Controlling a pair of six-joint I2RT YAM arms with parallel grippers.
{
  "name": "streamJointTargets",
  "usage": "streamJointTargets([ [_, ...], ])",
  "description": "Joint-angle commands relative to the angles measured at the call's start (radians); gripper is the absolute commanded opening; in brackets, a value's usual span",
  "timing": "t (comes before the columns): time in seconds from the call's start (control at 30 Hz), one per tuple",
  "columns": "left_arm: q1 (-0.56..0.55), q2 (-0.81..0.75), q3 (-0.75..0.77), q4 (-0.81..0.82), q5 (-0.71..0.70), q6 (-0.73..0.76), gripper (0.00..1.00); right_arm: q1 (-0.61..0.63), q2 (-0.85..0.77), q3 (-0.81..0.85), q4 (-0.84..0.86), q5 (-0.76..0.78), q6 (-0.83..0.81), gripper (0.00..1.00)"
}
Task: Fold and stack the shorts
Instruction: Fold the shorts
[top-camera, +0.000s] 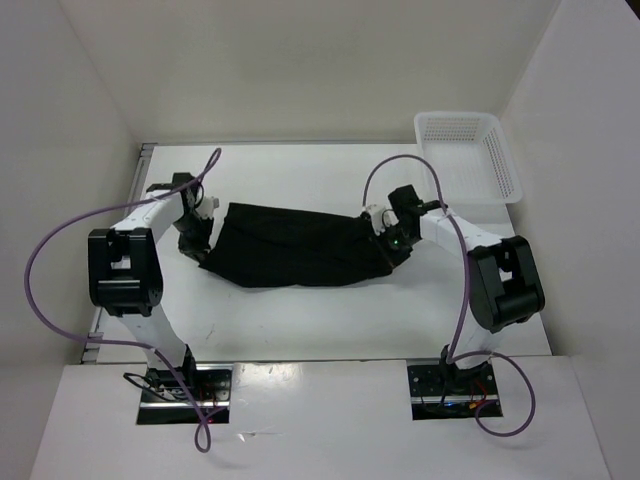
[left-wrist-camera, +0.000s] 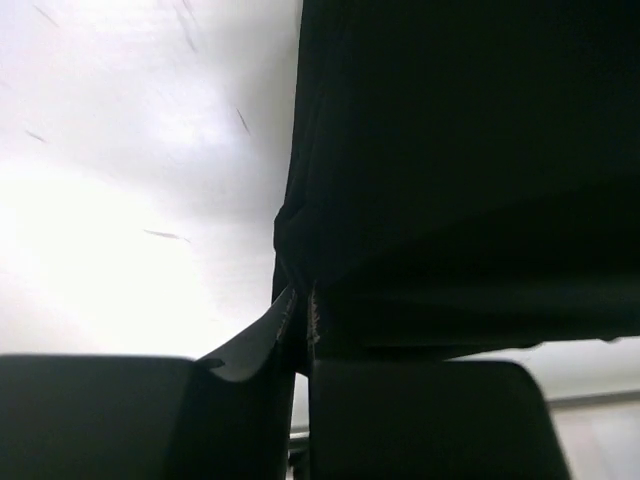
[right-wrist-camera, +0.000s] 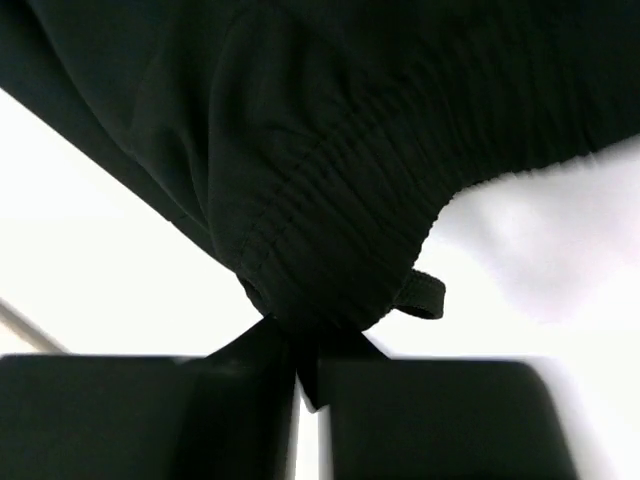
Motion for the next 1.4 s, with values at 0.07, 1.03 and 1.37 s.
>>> streamJointTargets([
  [0.07, 0.0, -0.06, -0.096, -0.037, -0.006, 0.004, 0.27, 0.086, -0.078, -0.052, -0.111, 0.029, -0.134, 0.45],
  [1.03, -0.221, 0.138, 0.204, 0.309, -0.238, 0.004, 0.8, -0.026, -0.019, 0.166, 0.211, 0.008, -0.256, 0.68],
  [1.37, -0.155, 0.173, 0.305, 0.228, -0.165, 0.004, 0.64, -0.026, 0.095, 0.283, 0.183, -0.05, -0.208, 0.68],
])
